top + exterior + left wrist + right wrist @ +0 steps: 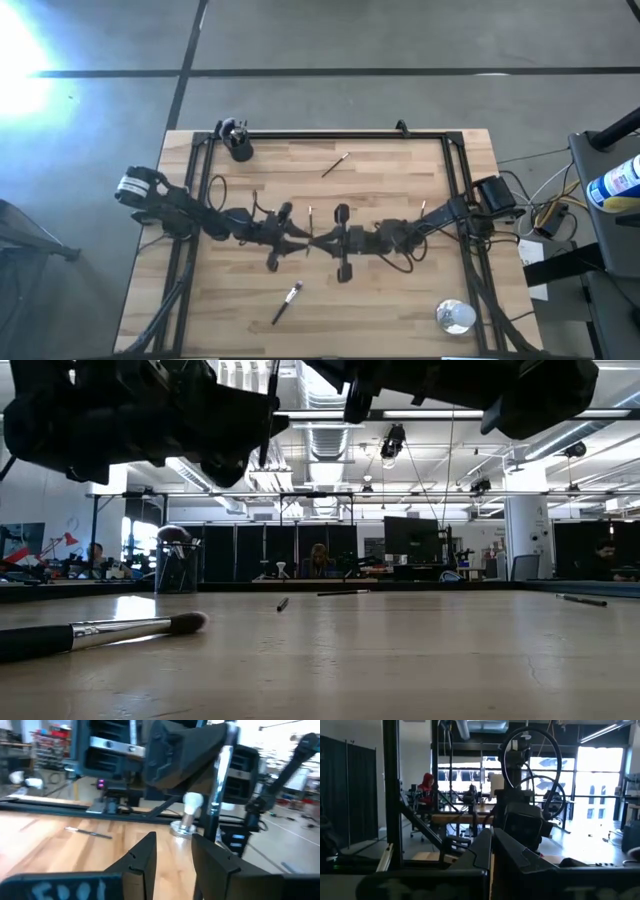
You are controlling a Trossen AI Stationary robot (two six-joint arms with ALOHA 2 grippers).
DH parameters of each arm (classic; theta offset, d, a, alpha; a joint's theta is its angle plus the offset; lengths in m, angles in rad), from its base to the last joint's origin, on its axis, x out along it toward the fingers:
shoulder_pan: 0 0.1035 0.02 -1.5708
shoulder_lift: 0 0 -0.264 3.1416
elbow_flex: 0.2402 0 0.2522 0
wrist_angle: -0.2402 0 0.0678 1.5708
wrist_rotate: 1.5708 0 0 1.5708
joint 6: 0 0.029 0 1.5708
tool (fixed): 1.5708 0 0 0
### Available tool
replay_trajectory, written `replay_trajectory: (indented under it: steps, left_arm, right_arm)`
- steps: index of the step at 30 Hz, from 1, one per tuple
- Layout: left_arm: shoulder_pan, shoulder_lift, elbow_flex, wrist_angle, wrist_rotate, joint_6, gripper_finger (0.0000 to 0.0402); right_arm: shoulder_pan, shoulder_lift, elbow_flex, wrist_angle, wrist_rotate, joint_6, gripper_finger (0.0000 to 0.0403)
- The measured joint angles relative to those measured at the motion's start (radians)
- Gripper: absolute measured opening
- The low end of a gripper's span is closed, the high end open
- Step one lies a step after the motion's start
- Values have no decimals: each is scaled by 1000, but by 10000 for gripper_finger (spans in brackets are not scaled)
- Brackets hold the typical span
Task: Put items in baskets/containers
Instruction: Put the eyeshadow brush into the holder
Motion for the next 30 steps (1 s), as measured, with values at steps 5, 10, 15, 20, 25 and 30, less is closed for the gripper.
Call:
replay_trajectory:
  steps: [5,10,15,20,25,30]
  left_arm:
    - [-4,-18,-13,1,33,7,117]
    - [-4,-91,-66,1,34,10,117]
    - [-4,-158,-97,-3,36,-11,117]
    - [-8,-145,-62,-32,76,-43,117]
    - [-29,-125,-3,-85,78,-44,117]
    - [-35,-123,28,-92,78,-31,117]
  right_arm:
    - [0,0,0,0,1,1,8]
    - [0,0,0,2,-22,23,8]
    - [0,-1,-1,12,-25,26,8]
    - [0,-1,9,12,-29,27,8]
    - [-1,-1,14,-1,-43,26,8]
    - [-1,-1,14,-18,-43,26,8]
